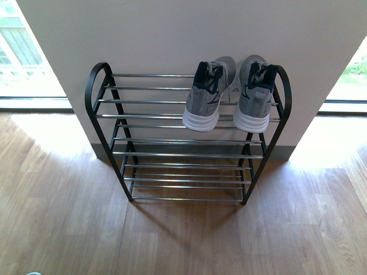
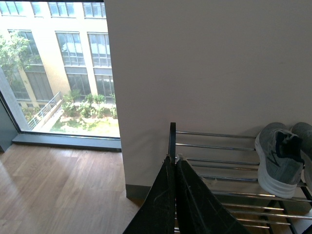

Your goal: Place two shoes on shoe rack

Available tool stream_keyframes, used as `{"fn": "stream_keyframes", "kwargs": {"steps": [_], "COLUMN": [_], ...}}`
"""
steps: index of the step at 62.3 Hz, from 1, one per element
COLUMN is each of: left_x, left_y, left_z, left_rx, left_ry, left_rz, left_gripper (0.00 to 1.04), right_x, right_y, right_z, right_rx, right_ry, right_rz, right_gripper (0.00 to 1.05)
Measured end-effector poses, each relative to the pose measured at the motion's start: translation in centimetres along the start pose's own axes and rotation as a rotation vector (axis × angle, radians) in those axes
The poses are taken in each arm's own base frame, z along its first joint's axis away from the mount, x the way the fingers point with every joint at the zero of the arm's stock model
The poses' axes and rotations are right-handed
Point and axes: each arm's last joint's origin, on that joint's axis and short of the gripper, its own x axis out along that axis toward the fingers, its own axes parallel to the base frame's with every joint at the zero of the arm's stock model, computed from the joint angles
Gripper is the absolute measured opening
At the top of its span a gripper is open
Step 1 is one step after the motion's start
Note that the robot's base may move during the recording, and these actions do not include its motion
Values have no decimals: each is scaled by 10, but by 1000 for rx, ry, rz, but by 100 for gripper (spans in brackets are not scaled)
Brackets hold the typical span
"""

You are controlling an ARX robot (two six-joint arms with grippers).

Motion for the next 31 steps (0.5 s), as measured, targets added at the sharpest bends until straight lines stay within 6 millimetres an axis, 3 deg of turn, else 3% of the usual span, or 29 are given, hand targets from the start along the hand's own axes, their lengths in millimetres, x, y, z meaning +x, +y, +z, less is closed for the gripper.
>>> {"fn": "stream_keyframes", "kwargs": {"steps": [31], "left_x": [-22], "left_y": [0], "left_z": [-15], "left_rx": [1], "left_ry": [-13], "left_rz": [0], "left_gripper": [1], "right_x": [0], "right_y": [0], "right_z": [0], "right_rx": [0], "right_ry": [0], "right_rz": [0], "right_gripper": [96]}}
